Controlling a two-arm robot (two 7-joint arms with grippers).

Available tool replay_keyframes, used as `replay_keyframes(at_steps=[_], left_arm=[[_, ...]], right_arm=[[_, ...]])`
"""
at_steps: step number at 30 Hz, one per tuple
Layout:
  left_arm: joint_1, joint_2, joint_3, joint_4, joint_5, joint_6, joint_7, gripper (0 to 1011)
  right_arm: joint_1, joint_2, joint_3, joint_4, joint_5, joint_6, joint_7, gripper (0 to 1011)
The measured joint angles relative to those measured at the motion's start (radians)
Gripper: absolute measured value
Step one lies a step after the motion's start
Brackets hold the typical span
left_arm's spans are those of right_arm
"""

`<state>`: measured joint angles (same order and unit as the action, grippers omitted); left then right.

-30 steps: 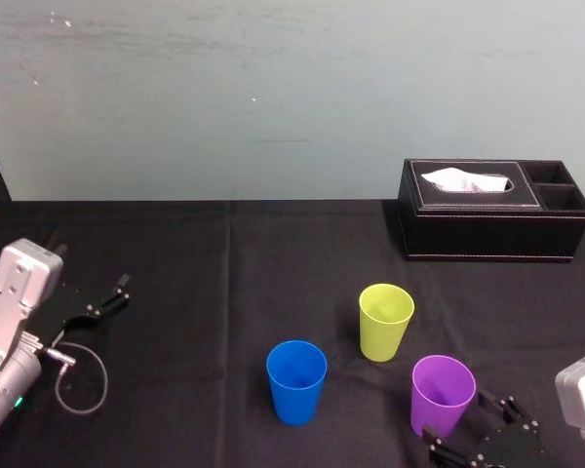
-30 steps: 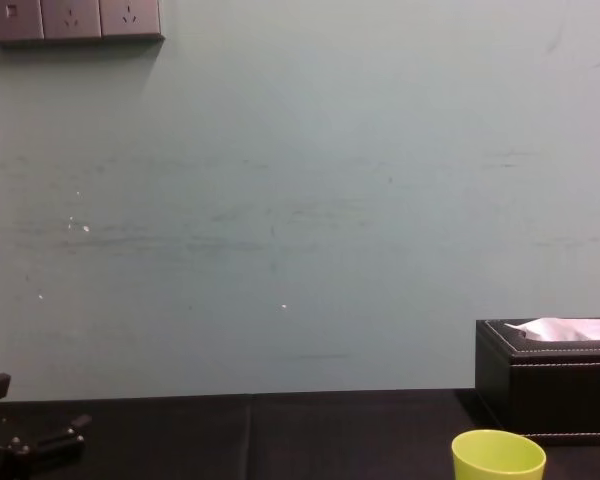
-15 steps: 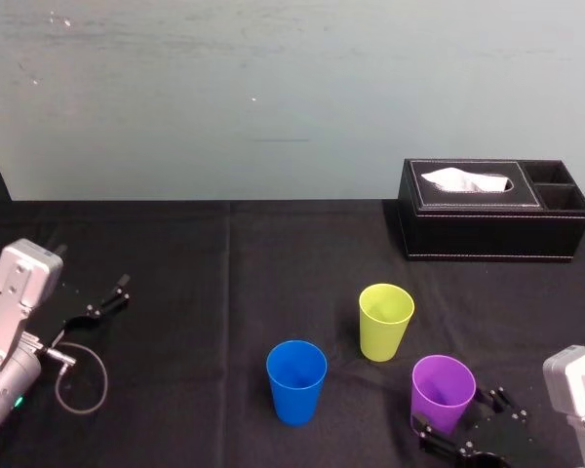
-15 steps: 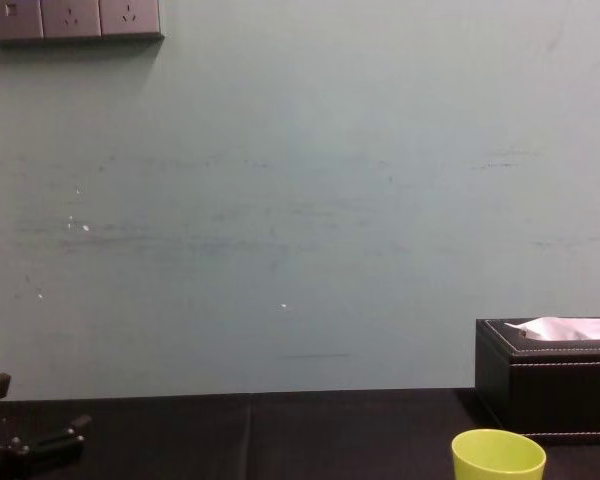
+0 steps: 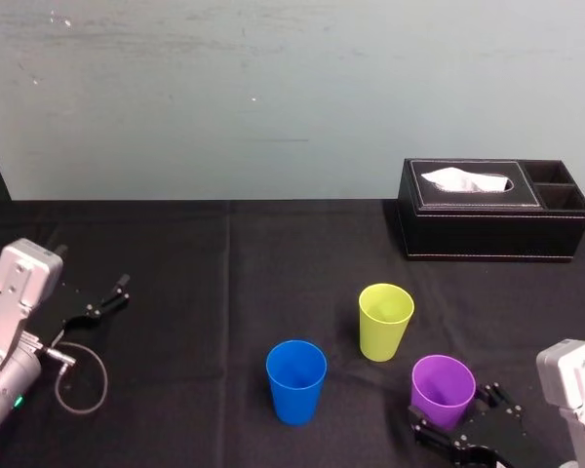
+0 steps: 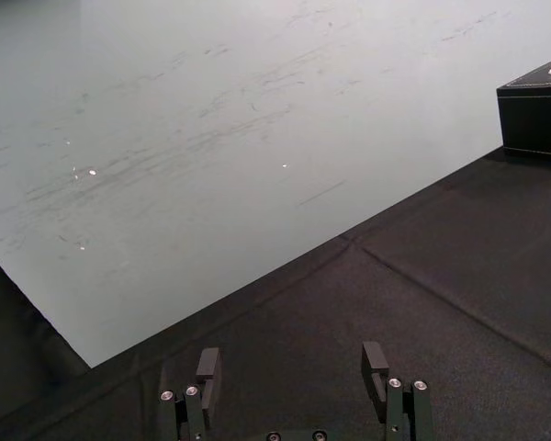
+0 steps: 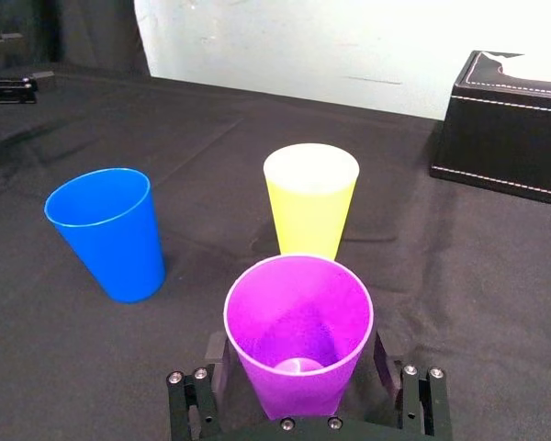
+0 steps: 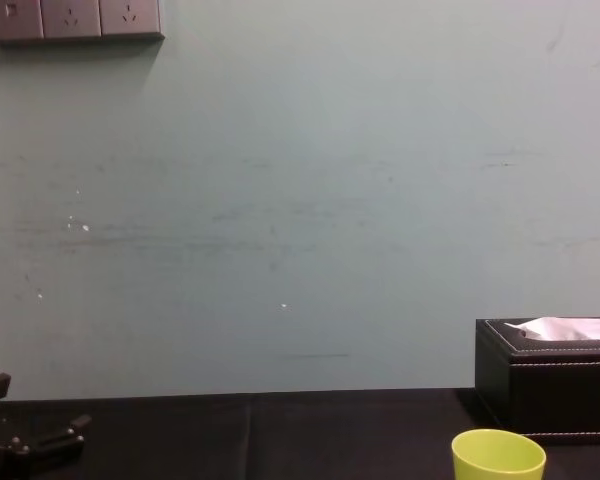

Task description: Stack the three plastic cups sequentially using one hand.

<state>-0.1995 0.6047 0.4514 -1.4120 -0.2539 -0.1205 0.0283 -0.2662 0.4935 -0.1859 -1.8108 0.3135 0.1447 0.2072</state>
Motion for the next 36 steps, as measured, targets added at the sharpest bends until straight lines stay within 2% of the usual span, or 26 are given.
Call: replay_keyframes(at_steps=[8,23,29,33,36], left_arm=[[0.000,0.000,0.000,0.000,0.000,0.000,0.000,1000],[0.000,0.000,0.000,0.000,0.000,0.000,0.000,1000],[0.000,0.000,0.000,0.000,0.000,0.000,0.000,1000],[0.000,0.000,0.000,0.000,0.000,0.000,0.000,1000],[0.000,0.000,0.000,0.000,0.000,0.000,0.000,1000]], right_arm=[[0.012,-0.020,0.003,0.005,-0.015,0.010,0.020,1000],[0.010,-0.017,0.003,0.004,-0.013,0.009,0.017,995],[0.010,-0.017,0.003,0.003,-0.013,0.009,0.017,883],[0.009,-0.016,0.003,0.003,-0.013,0.008,0.016,771],[0.009,-0.016,0.003,0.003,-0.012,0.008,0.016,741]])
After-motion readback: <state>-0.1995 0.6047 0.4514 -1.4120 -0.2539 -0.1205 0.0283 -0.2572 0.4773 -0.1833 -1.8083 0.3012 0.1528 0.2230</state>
